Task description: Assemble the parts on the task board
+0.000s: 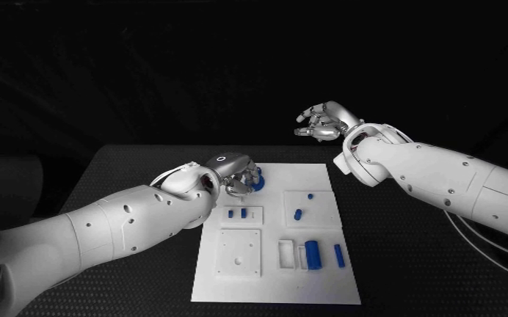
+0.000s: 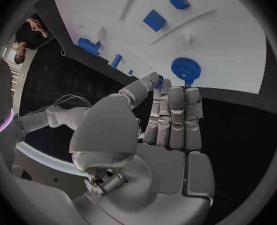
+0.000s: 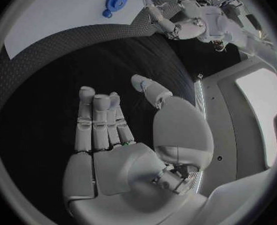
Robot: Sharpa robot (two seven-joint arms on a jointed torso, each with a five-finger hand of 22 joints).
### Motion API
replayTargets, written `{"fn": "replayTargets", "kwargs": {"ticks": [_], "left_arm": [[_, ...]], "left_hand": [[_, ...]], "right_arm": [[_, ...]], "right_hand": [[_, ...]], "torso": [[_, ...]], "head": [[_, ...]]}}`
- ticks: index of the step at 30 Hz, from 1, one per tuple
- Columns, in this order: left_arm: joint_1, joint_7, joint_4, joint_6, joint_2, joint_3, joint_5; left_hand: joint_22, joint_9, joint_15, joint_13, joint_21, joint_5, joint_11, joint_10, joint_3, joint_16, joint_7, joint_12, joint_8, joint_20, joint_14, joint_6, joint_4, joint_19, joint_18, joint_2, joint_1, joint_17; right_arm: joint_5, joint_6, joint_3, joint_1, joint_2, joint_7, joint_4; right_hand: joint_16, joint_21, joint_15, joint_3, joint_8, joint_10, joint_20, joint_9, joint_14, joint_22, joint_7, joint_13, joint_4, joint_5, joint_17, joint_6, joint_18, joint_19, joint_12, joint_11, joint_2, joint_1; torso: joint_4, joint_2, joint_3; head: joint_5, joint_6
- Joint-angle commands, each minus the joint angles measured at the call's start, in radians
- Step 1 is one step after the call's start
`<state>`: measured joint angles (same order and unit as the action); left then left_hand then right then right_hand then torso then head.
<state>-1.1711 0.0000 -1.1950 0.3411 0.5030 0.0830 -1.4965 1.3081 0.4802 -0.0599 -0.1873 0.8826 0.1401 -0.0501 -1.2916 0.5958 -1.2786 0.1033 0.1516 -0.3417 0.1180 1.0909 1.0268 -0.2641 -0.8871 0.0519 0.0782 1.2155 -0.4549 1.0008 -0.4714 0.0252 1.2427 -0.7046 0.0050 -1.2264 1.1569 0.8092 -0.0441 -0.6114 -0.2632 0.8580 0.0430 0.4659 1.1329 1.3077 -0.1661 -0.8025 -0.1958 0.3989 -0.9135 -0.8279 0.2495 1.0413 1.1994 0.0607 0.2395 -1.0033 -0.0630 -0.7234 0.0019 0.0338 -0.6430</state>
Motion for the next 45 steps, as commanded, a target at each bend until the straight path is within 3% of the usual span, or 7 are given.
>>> {"fn": "replayTargets", "kwargs": {"ticks": [1, 7, 10, 18, 26, 28, 45], "left_arm": [[-0.005, -0.005, -0.022, -0.006, 0.024, -0.001, 0.065], [-0.003, -0.007, -0.030, -0.020, 0.056, 0.000, 0.084], [0.000, -0.007, -0.027, -0.021, 0.064, 0.001, 0.086], [0.010, -0.007, -0.016, -0.031, 0.080, 0.001, 0.090], [0.034, -0.002, 0.010, -0.030, 0.062, 0.002, 0.090], [0.042, -0.001, 0.013, -0.027, 0.058, 0.002, 0.090], [0.056, 0.001, 0.046, -0.029, 0.028, 0.002, 0.087]], "left_hand": [[0.018, 0.001, 0.000, -0.001, 0.004, 0.005, -0.001, -0.006, 0.006, -0.004, 0.000, 0.000, -0.002, 0.030, 0.009, 0.007, 0.001, -0.009, 0.020, -0.006, -0.002, -0.001], [0.018, 0.001, 0.000, -0.002, 0.004, 0.005, -0.001, -0.006, 0.006, -0.004, 0.000, 0.000, -0.002, 0.030, 0.010, 0.008, 0.001, -0.009, 0.019, -0.006, -0.003, -0.001], [0.018, 0.001, 0.000, -0.002, 0.004, 0.005, -0.001, -0.007, 0.006, -0.004, 0.000, -0.001, -0.001, 0.030, 0.010, 0.008, 0.001, -0.009, 0.019, -0.006, -0.003, -0.001], [0.017, 0.000, 0.000, -0.002, 0.004, 0.005, -0.001, -0.007, 0.006, -0.004, 0.000, -0.001, -0.001, 0.031, 0.010, 0.008, 0.001, -0.009, 0.019, -0.006, -0.003, -0.001], [0.017, 0.000, 0.000, -0.002, 0.004, 0.005, -0.001, -0.007, 0.007, -0.003, 0.000, -0.002, -0.001, 0.031, 0.010, 0.008, 0.001, -0.009, 0.018, -0.007, -0.004, -0.001], [0.017, 0.000, 0.000, -0.002, 0.004, 0.005, -0.001, -0.007, 0.007, -0.003, 0.000, -0.003, 0.000, 0.031, 0.010, 0.008, 0.001, -0.009, 0.018, -0.007, -0.004, -0.001], [0.017, -0.001, 0.000, -0.003, 0.004, 0.005, -0.001, -0.007, 0.008, -0.004, 0.001, -0.004, 0.001, 0.032, 0.011, 0.007, 0.002, -0.010, 0.018, -0.008, -0.005, 0.000]], "right_arm": [[0.010, 0.012, 0.000, 0.000, -0.001, 0.009, 0.000], [0.010, 0.012, 0.000, -0.001, -0.003, 0.009, 0.000], [0.010, 0.012, 0.000, -0.001, -0.006, 0.009, -0.001], [0.011, 0.013, 0.000, -0.001, -0.006, 0.009, -0.001], [0.011, 0.013, 0.000, -0.002, -0.004, 0.010, -0.001], [0.011, 0.013, 0.000, -0.002, -0.004, 0.010, -0.001], [0.013, 0.013, 0.000, -0.003, -0.001, 0.010, 0.000]], "right_hand": [[0.006, -0.004, -0.003, 0.002, 0.001, -0.005, 0.001, -0.002, -0.006, 0.020, -0.008, 0.001, 0.000, 0.005, 0.001, -0.002, 0.012, -0.005, 0.005, 0.001, -0.007, 0.002], [0.006, -0.004, -0.003, 0.001, 0.001, -0.005, 0.001, -0.002, -0.006, 0.020, -0.008, 0.002, 0.000, 0.005, 0.001, -0.002, 0.012, -0.005, 0.005, 0.001, -0.007, 0.002], [0.006, -0.004, -0.003, 0.001, 0.001, -0.005, 0.001, -0.002, -0.007, 0.020, -0.008, 0.002, 0.000, 0.005, 0.001, -0.002, 0.012, -0.005, 0.005, 0.001, -0.007, 0.002], [0.006, -0.004, -0.003, 0.001, 0.001, -0.005, 0.001, -0.002, -0.007, 0.020, -0.008, 0.003, 0.000, 0.005, 0.002, -0.002, 0.012, -0.005, 0.006, 0.001, -0.007, 0.002], [0.006, -0.004, -0.003, 0.001, 0.001, -0.005, 0.001, -0.002, -0.007, 0.020, -0.008, 0.003, 0.000, 0.005, 0.002, -0.002, 0.012, -0.005, 0.006, 0.001, -0.007, 0.001], [0.006, -0.004, -0.003, 0.001, 0.001, -0.006, 0.001, -0.002, -0.007, 0.020, -0.008, 0.003, 0.000, 0.005, 0.002, -0.002, 0.012, -0.005, 0.006, 0.001, -0.007, 0.001], [0.007, -0.004, -0.003, 0.001, 0.001, -0.006, 0.001, -0.003, -0.007, 0.020, -0.008, 0.005, -0.001, 0.005, 0.003, -0.002, 0.012, -0.005, 0.007, 0.001, -0.008, 0.001]], "torso": [[-0.0075, 0.004, -0.0005], [-0.0131, 0.007, -0.0023], [-0.0135, 0.006, -0.0043], [-0.0099, 0.005, -0.0026], [-0.0090, 0.004, -0.0041], [-0.0078, 0.004, -0.0029], [-0.0079, 0.004, -0.0019]], "head": [[0.000, -0.001], [0.000, -0.006], [-0.001, -0.006], [-0.006, -0.007], [-0.005, -0.008], [-0.005, -0.008], [-0.001, -0.012]]}}
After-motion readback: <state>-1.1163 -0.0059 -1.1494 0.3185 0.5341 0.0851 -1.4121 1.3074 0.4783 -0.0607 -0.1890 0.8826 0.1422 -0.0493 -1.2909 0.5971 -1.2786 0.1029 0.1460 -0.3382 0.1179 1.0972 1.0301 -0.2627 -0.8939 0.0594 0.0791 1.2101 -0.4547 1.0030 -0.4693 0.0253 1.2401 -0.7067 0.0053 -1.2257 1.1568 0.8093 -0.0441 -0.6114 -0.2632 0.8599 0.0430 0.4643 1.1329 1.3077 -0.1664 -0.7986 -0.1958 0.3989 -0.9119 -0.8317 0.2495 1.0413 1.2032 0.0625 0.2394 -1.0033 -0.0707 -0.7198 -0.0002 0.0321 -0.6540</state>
